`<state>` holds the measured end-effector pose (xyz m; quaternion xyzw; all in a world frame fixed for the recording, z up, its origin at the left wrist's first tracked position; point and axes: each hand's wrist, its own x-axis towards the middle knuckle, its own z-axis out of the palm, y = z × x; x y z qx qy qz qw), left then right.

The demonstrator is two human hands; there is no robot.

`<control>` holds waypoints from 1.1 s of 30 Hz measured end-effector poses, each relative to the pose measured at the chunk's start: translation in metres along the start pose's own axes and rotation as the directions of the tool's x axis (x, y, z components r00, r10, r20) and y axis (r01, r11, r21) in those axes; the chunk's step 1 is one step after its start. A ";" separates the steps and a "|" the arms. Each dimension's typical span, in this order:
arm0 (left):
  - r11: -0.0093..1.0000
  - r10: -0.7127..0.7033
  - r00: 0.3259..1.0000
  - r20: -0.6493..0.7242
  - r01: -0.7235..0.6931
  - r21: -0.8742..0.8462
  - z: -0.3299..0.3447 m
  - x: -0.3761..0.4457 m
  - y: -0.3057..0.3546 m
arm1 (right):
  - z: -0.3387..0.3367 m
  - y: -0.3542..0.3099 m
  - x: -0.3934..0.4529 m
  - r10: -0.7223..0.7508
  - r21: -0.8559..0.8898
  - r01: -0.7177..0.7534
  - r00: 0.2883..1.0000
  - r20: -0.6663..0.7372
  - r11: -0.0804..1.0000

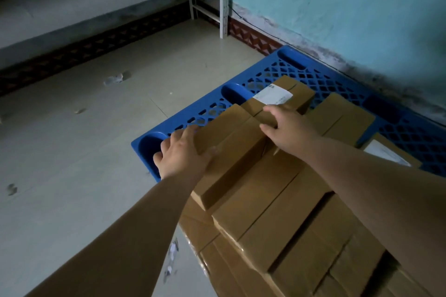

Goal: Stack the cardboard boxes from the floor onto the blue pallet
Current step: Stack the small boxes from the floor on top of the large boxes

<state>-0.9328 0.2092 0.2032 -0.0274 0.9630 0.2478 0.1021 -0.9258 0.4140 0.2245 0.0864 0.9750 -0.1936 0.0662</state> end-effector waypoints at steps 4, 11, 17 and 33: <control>0.997 -0.059 0.995 0.075 0.055 0.058 0.009 0.029 0.000 | 0.014 0.003 0.041 -0.027 -0.230 0.038 0.998 0.054 0.972; 0.987 -0.034 0.990 0.137 0.011 0.161 0.010 0.032 0.005 | 0.014 0.011 0.089 0.034 -0.262 0.028 0.972 0.231 0.965; 0.994 -0.088 0.958 0.274 0.069 0.080 0.010 0.025 0.012 | 0.011 0.018 0.083 -0.001 -0.358 0.067 0.983 0.183 0.931; 0.989 0.013 0.972 0.236 -0.047 0.142 0.005 -0.012 0.031 | -0.019 0.030 0.033 0.036 -0.210 -0.031 0.999 0.022 0.977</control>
